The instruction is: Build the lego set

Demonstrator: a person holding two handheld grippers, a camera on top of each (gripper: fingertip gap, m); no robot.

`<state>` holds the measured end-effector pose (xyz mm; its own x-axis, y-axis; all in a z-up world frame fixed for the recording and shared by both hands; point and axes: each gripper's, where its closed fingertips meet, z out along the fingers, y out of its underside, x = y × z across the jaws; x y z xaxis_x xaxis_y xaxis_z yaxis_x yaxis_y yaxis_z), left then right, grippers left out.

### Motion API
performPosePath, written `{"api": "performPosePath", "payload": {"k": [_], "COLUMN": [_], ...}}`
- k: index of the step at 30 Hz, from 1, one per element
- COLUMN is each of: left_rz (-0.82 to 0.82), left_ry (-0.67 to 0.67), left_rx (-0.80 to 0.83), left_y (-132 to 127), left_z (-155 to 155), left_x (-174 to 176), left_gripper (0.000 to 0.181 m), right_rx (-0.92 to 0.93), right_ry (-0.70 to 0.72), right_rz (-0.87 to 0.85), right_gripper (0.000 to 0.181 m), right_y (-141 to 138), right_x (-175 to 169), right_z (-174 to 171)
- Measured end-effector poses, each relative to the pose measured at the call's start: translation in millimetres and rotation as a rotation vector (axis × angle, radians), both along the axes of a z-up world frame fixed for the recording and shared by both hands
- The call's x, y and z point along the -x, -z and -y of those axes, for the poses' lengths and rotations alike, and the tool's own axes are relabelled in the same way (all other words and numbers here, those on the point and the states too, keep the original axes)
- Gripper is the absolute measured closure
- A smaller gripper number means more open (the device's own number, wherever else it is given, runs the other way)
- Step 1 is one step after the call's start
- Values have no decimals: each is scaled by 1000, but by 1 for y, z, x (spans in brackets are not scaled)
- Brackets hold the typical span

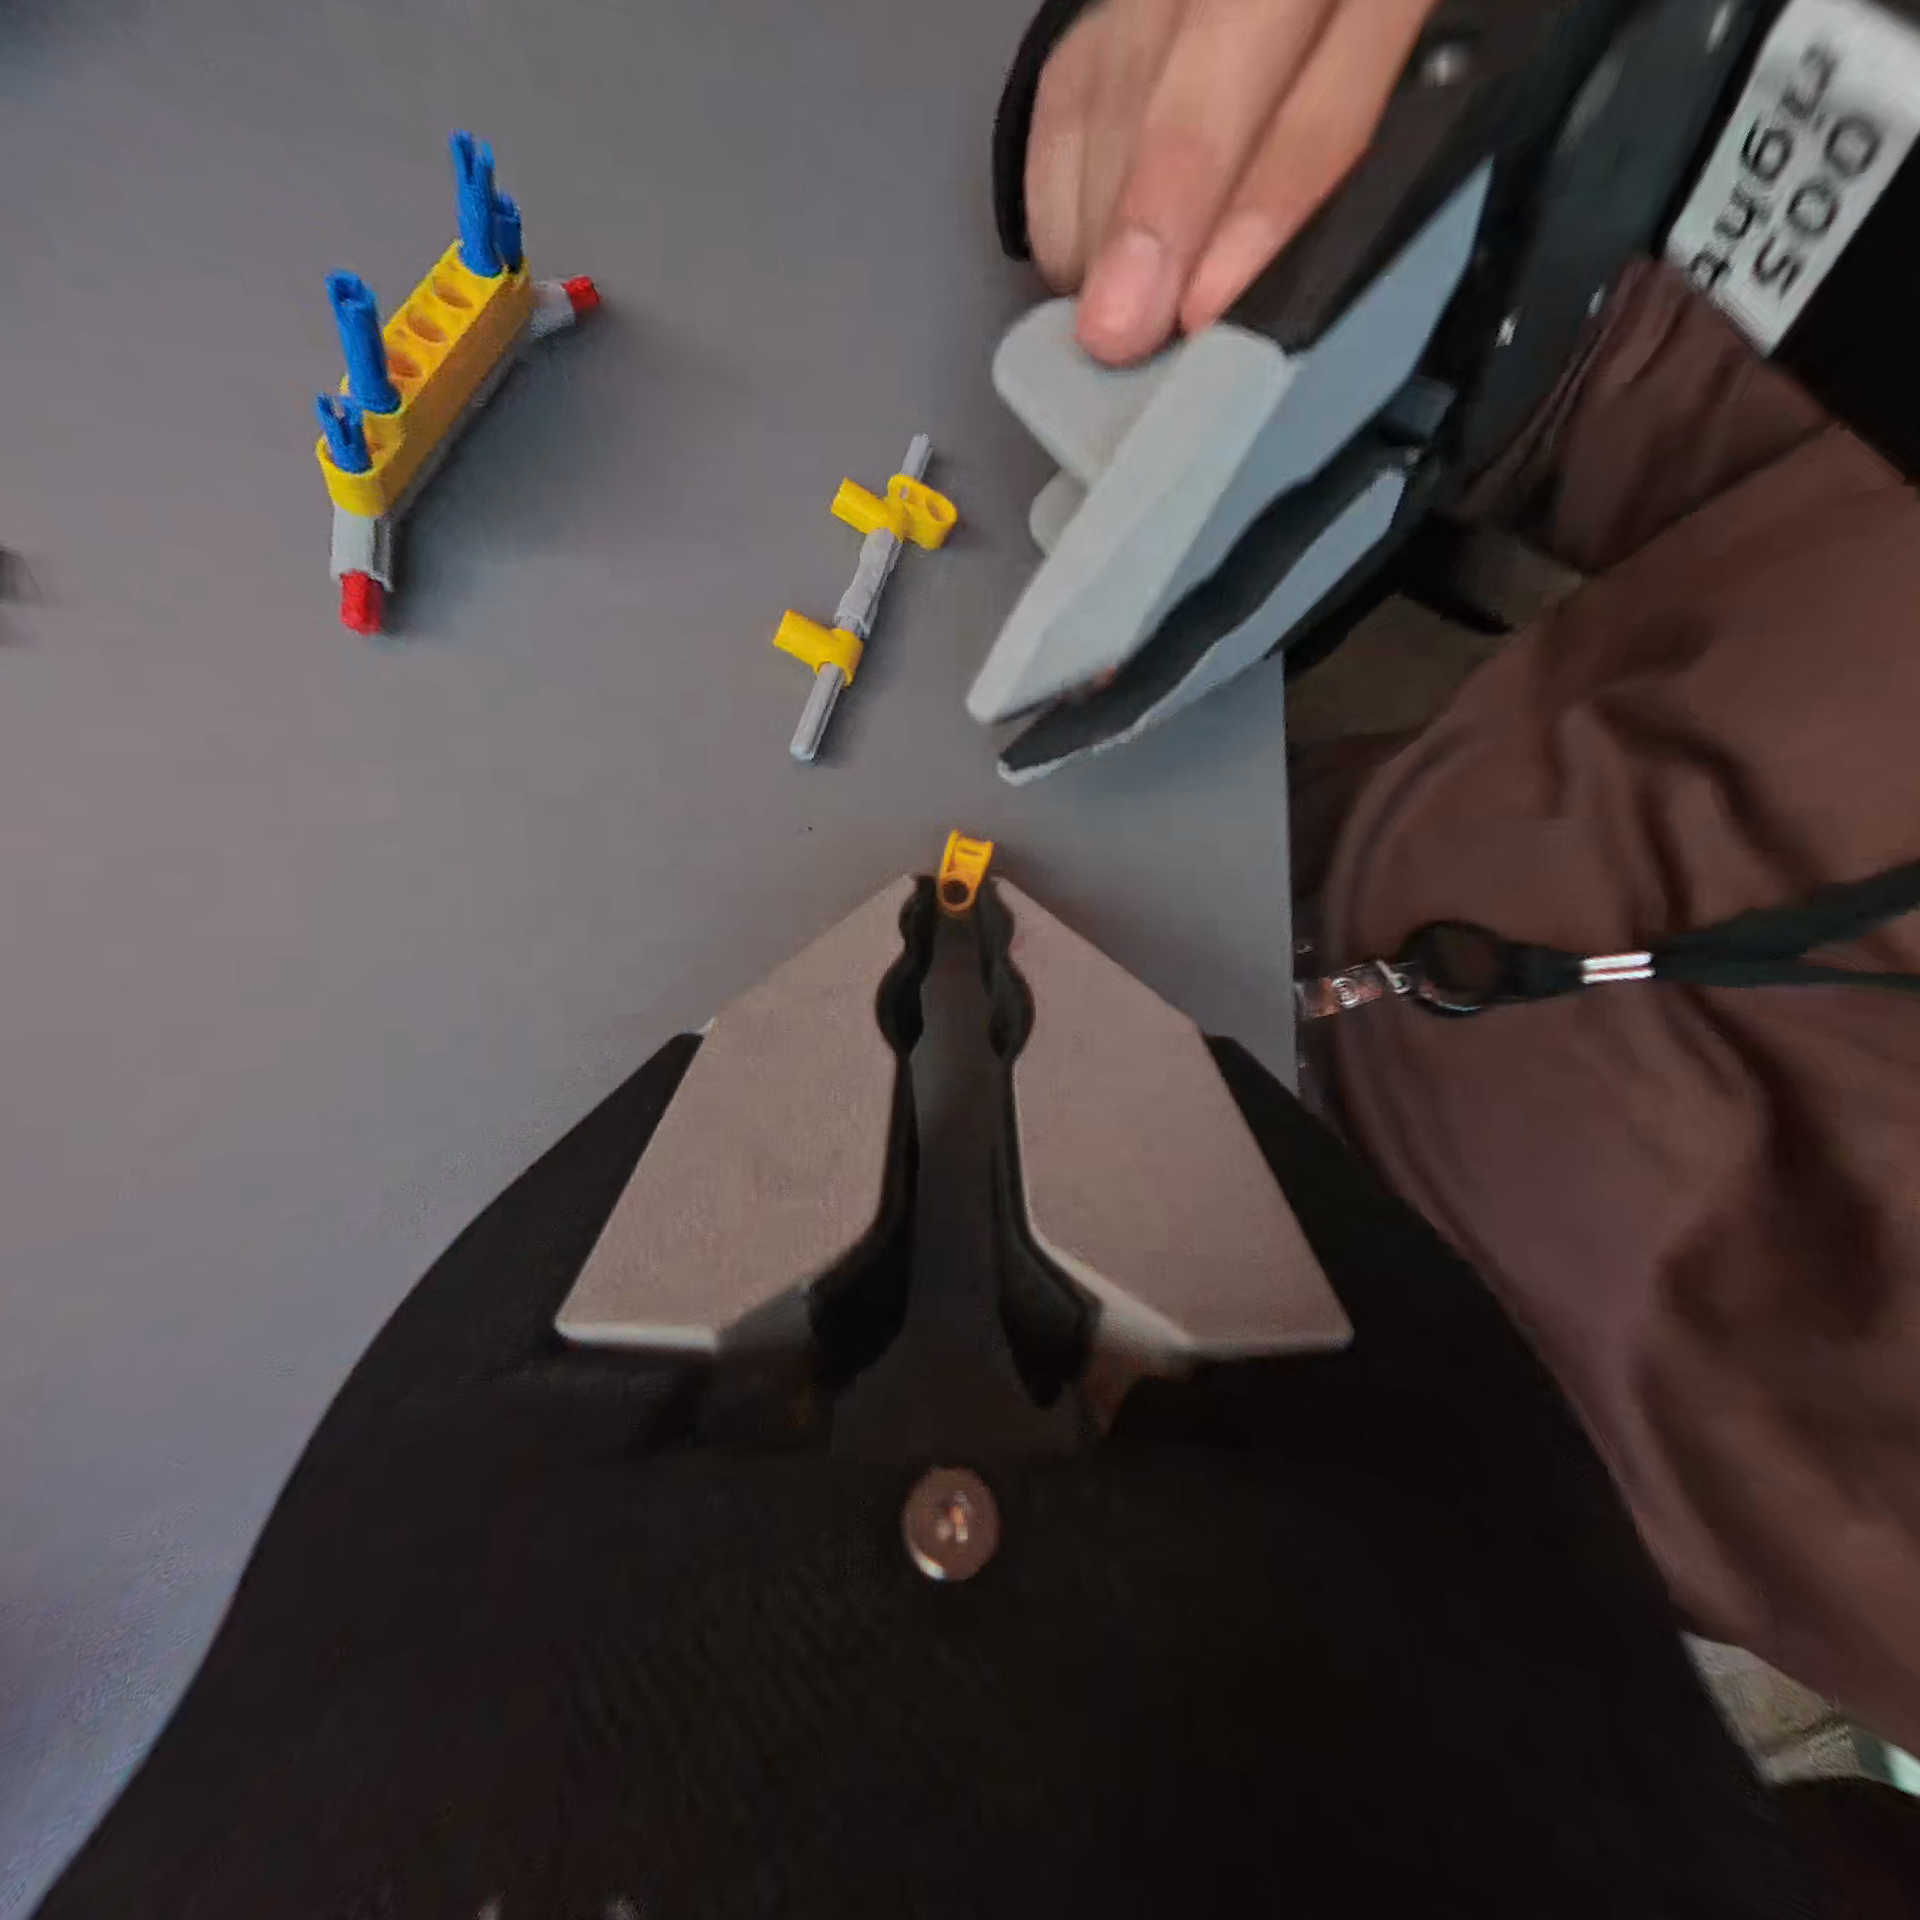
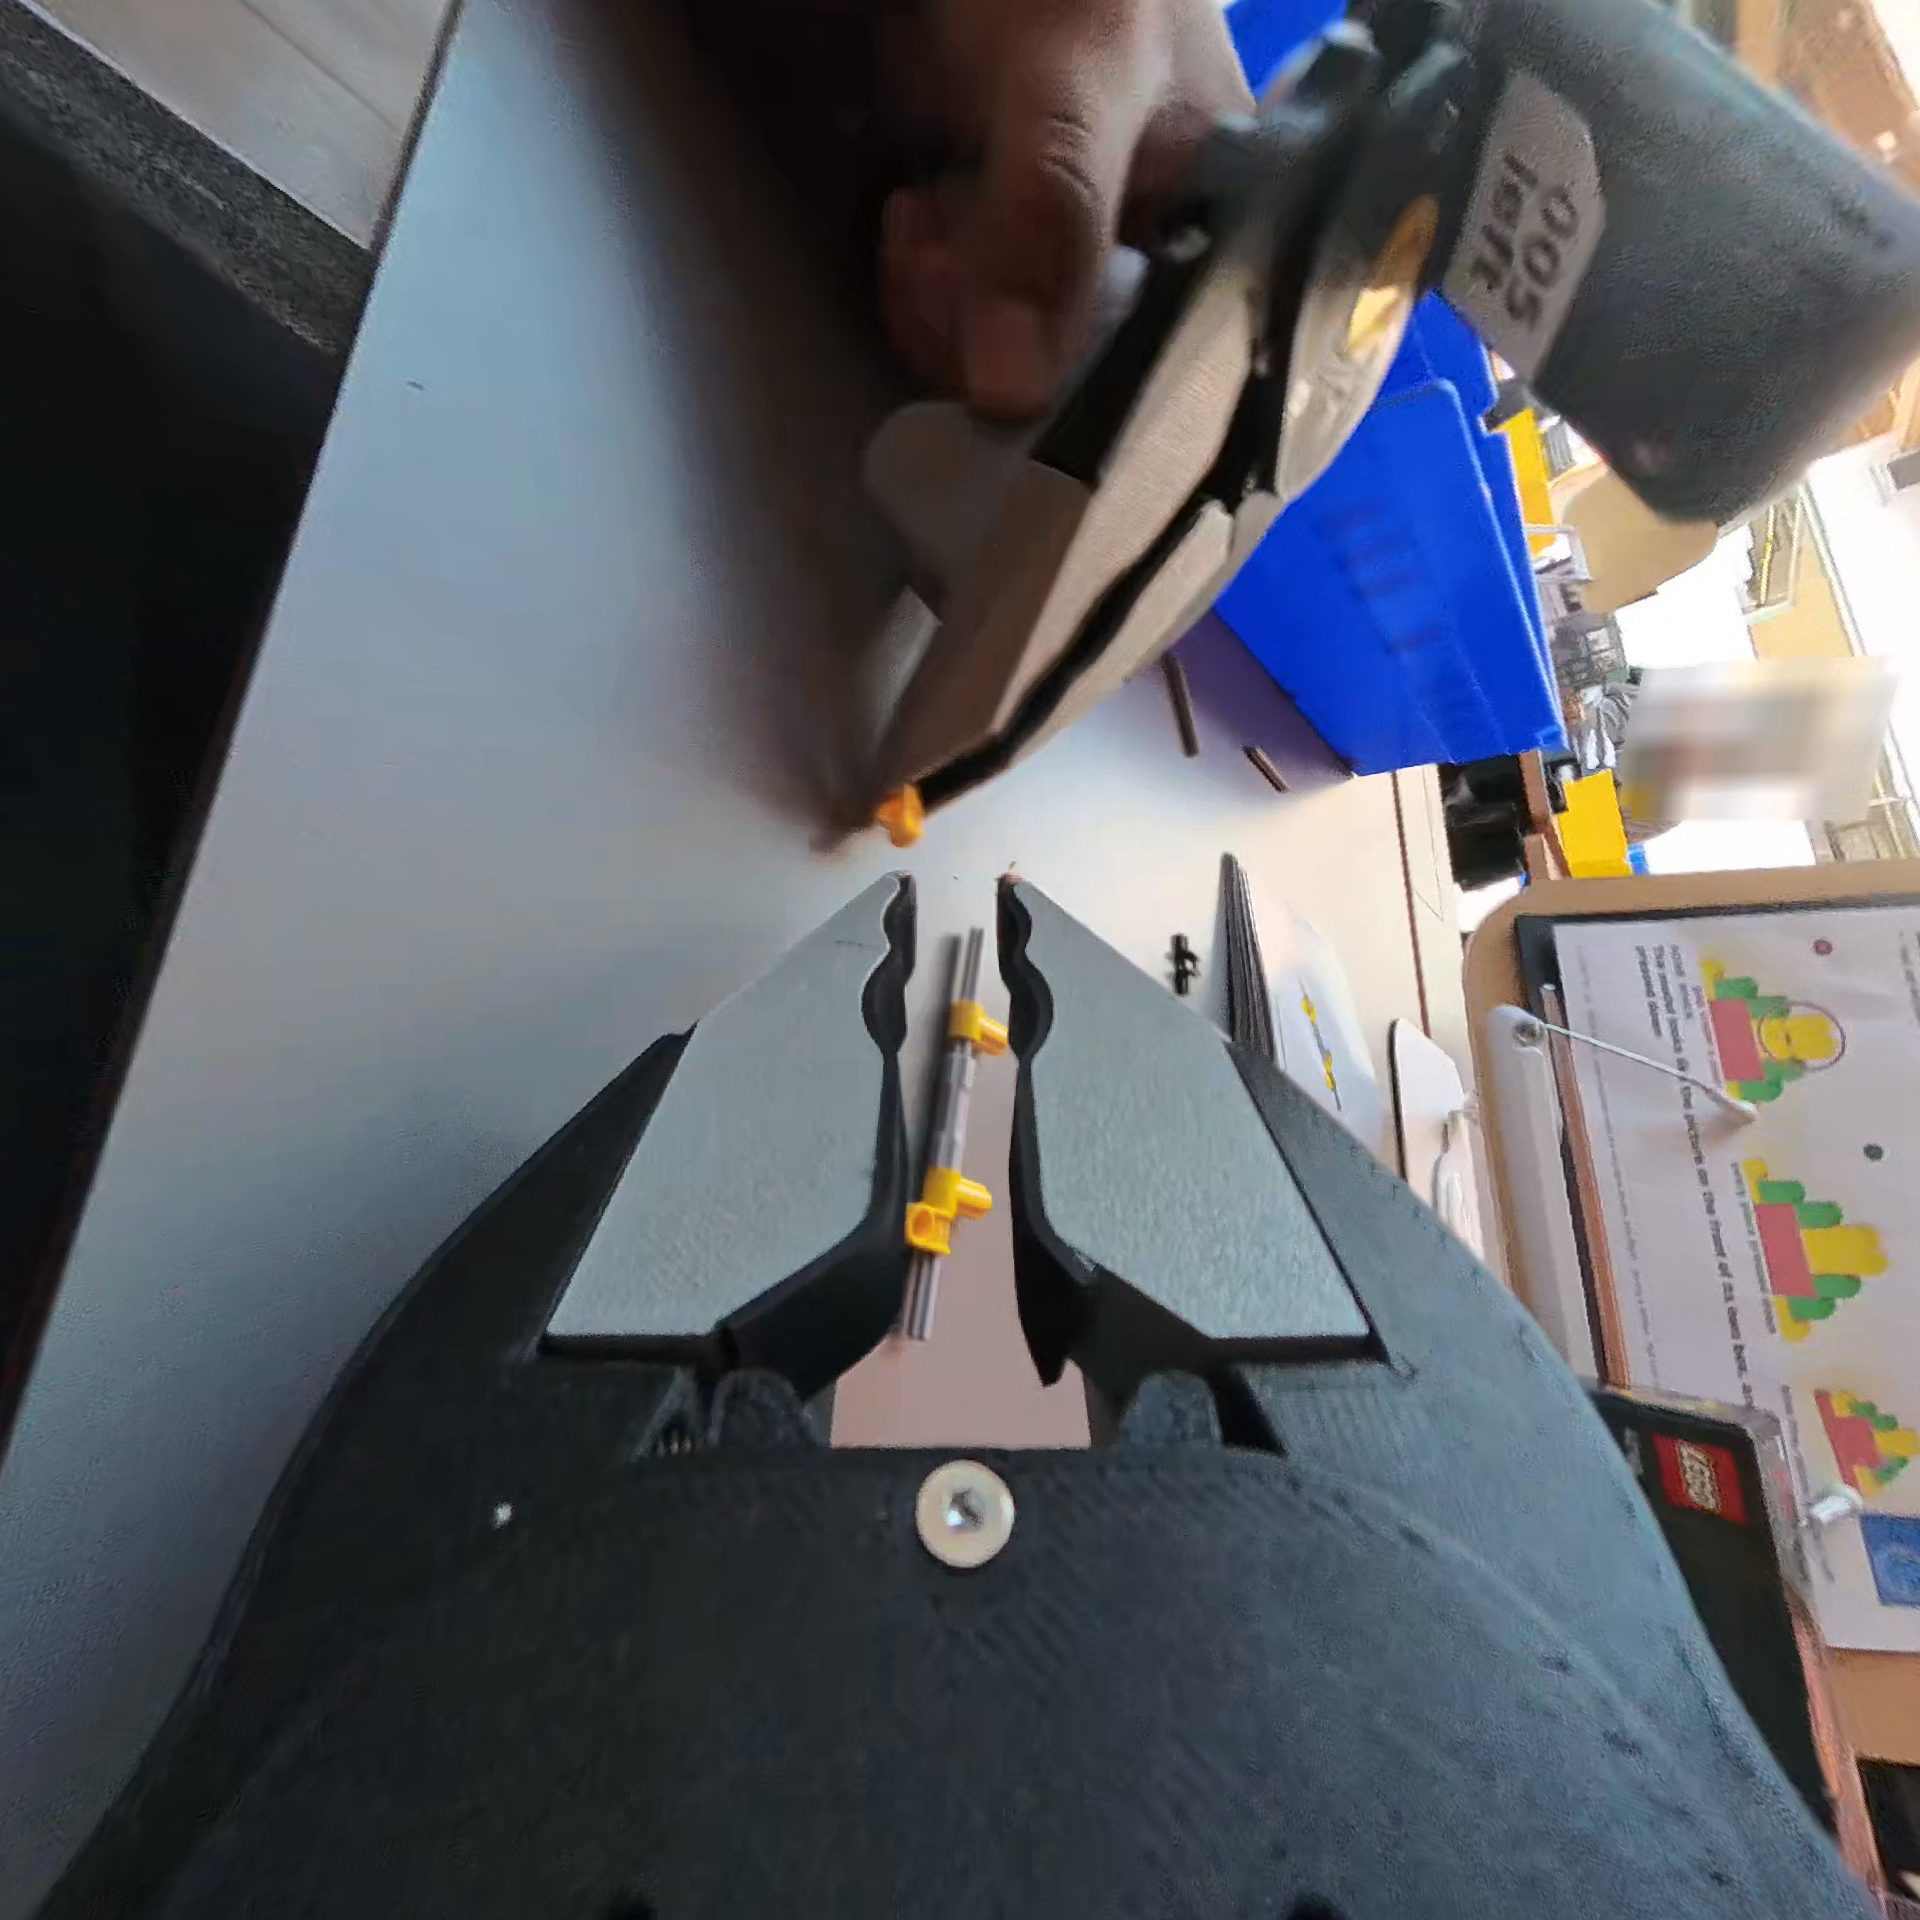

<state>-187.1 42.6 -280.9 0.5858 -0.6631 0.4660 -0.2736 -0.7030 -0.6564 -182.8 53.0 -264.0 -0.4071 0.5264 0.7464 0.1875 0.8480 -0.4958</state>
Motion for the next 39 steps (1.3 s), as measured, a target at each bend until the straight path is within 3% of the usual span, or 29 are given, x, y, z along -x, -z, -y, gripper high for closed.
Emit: {"api": "performPosePath", "payload": {"k": [6,23,31,39], "left_rz": [184,186,263,250], "left_ry": [40,-21,-74,-125], "left_rx": [84,123,68,2], "left_y": [-15,-10,-23,-27], "left_z": [9,3,-5,-13], "left_x": [-9,-6,0,4], "left_gripper": [177,176,173,172], "right_rx": [-17,16,105,317], "right_ry": [-35,-19,81,299], "right_rz": [8,29,-10,-220], "right_gripper": [167,177,177,177], "right_y": [4,5,-8,-56], "right_x": [8,8,9,3], "right_z": [19,15,-7,-67]}}
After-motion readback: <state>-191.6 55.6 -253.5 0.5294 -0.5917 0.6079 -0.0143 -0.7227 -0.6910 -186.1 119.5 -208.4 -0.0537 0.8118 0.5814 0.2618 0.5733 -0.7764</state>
